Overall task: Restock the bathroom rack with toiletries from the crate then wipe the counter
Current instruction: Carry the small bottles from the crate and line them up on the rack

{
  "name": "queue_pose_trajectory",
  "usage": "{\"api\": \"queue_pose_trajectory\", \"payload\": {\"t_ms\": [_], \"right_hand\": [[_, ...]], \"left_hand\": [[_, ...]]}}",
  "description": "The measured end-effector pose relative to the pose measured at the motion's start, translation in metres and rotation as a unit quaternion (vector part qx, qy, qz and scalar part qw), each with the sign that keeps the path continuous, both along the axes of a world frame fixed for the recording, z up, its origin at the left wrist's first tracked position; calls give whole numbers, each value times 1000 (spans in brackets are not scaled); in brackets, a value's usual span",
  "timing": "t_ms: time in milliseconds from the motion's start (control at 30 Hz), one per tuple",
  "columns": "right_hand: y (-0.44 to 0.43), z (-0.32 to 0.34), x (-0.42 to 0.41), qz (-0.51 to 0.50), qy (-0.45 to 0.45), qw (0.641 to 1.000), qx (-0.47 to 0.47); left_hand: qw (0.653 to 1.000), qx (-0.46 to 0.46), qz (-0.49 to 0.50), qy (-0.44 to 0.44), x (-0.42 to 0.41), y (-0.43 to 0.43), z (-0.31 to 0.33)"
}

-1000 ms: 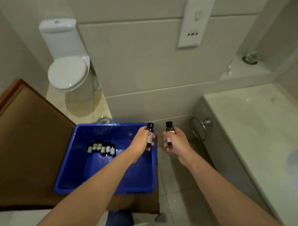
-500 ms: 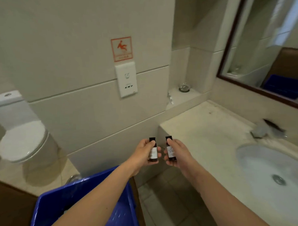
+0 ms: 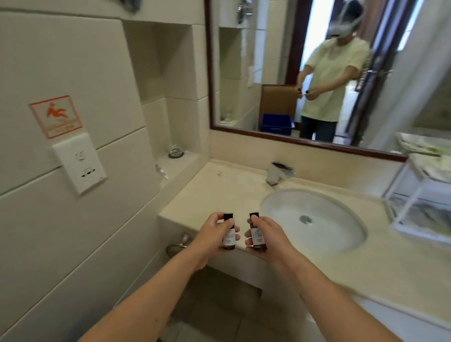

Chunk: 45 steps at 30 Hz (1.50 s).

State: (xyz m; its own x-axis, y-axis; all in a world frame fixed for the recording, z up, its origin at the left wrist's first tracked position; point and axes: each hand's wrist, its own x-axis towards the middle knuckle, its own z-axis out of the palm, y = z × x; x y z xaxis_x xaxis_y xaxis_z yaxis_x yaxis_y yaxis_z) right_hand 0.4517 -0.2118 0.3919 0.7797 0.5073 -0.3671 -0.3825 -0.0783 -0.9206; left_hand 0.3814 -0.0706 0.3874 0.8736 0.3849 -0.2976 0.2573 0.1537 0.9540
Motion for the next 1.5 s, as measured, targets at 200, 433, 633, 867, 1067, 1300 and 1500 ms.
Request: {"api": "queue_pose_trajectory", "payload": {"t_ms": [200,433,633,867,1067,1300,1500], "right_hand": [[-66,6,-18,-102,-9,995,18],[-142,10,-37,-194,-15,981,16],[-202,13,-34,-237,-15,971,39],[-279,22,1,-246,-33,968,40],[-355,32,39,-239,-94,966,-11],[-430,41,84,-243,-128,961,-33],[-470,51,121,-252,-146,956,-24]], "left_hand": [[994,-20,-108,-5,13,-59,8],[979,-20,-204,-22,25,-128,15],[964,-14,-262,-36,41,-183,19],[958,17,-276,-69,82,-261,24],[958,40,-262,-112,126,-339,26],[947,60,-277,-147,173,-410,32],[936,87,-293,-174,209,-449,46]]}}
